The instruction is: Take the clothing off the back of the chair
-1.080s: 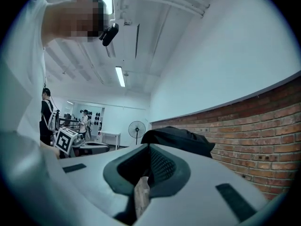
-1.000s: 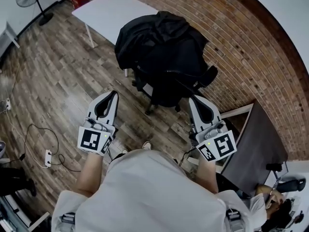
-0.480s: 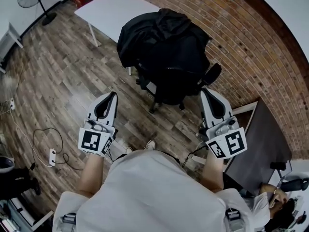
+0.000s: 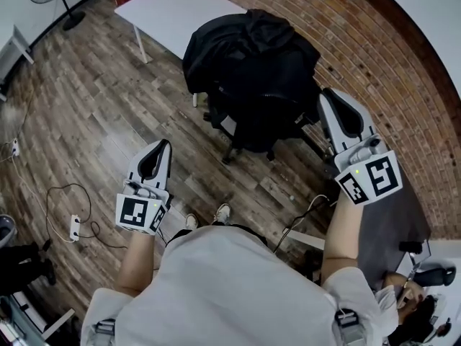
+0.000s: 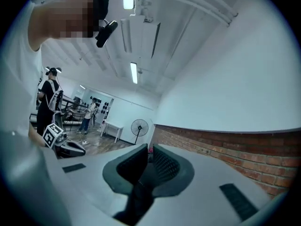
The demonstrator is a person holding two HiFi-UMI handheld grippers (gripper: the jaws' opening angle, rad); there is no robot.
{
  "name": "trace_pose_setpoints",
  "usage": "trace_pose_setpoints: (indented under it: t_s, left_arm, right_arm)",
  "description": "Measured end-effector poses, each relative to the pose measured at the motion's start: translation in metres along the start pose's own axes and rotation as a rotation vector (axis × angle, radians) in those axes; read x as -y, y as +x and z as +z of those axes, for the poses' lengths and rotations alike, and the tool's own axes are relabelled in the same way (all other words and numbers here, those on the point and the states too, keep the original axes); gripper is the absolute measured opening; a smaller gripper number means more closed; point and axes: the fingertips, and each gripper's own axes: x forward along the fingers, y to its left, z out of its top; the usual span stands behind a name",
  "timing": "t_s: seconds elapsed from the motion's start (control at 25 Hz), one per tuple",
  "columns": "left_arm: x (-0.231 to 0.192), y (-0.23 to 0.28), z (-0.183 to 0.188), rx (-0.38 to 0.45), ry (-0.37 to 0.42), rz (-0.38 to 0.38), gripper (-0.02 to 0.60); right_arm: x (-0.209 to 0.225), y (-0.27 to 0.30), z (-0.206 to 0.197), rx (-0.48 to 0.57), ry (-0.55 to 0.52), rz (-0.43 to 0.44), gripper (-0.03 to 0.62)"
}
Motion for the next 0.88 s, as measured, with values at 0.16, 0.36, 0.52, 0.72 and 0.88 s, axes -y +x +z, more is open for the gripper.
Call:
trace_pose_setpoints:
  t_s: [0.16, 0.36, 0.52, 0.72, 0.88]
  left_arm:
    - [-0.004, -0.009, 0.0, 0.001, -0.006, 0.016, 0.029]
    - [-0.007, -0.017, -0.003, -0.004, -0.008, 0.029, 0.029]
    - [-0.008, -0.02, 0.001, 0.004, -0.005, 0.04, 0.029]
    - [-0.018, -0.024, 0.0, 0.002, -0.009, 0.06, 0.029]
    - [-0.019, -0.023, -0.003, -0.004, -0.016, 0.062, 0.029]
  right_arm:
    - [-0.003, 0.027, 0.006, -0.068, -0.089, 0.062, 0.059]
    - [-0.008, 0.074, 0.001, -0.214, -0.221, 0.184, 0.237]
    - [-0.006, 0.111, -0.017, -0.355, -0.307, 0.271, 0.392]
    - [0.0, 0.148, -0.057, -0.521, -0.415, 0.318, 0.472]
    - [0.001, 0.174, -0.095, -0.638, -0.386, 0.371, 0.532]
